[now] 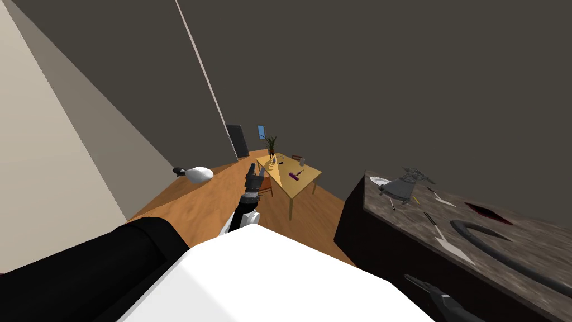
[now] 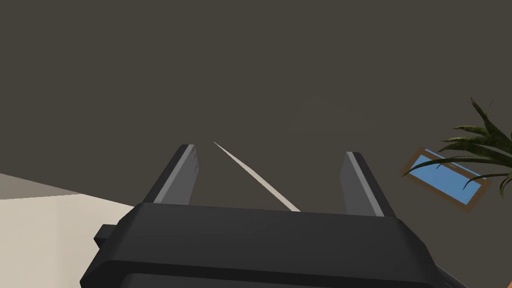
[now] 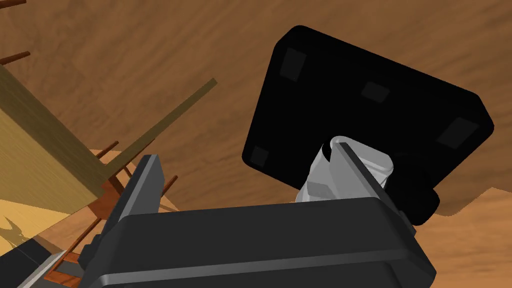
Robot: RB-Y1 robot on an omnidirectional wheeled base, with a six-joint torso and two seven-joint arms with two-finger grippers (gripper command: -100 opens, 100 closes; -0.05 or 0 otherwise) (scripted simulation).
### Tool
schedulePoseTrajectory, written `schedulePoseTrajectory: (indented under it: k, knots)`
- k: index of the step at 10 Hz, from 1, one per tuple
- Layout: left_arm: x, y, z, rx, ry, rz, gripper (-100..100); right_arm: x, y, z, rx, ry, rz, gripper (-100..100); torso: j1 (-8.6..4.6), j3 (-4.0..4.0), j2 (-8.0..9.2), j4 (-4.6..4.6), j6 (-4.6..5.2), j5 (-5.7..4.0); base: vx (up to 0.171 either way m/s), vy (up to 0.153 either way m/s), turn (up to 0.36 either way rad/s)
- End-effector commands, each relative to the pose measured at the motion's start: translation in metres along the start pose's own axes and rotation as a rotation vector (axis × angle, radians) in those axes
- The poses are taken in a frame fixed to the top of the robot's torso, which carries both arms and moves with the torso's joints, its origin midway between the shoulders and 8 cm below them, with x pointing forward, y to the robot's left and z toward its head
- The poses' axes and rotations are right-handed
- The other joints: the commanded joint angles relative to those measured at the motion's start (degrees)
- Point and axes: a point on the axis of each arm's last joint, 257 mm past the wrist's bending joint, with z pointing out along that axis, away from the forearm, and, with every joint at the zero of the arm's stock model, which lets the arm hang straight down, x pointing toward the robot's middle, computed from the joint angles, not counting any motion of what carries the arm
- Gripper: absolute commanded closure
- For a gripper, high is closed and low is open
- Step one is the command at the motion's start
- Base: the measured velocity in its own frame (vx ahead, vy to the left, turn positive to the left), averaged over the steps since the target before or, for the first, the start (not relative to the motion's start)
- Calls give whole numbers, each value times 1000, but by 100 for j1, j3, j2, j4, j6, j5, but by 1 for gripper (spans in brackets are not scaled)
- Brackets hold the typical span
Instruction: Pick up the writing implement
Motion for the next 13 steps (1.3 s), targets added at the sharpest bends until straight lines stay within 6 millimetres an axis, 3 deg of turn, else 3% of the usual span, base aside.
schedulePoseTrajectory:
  k: [1, 6, 13]
  knots:
    - [0, 0, 0, 0, 0, 0, 0, 12, 6, -5, -32, 19, -46, -100, 0, 0, 0, 0, 0, 0, 53, -14, 105]
    - [0, 0, 0, 0, 0, 0, 0, 60, 28, -25, -177, 101, -230, -100, -12, -1, -1, 0, 5, -4, 67, -39, 124]
    - [0, 0, 0, 0, 0, 0, 0, 115, 45, -53, -332, 188, -406, -100, -32, -16, -27, -6, 1, -9, 123, -112, 175]
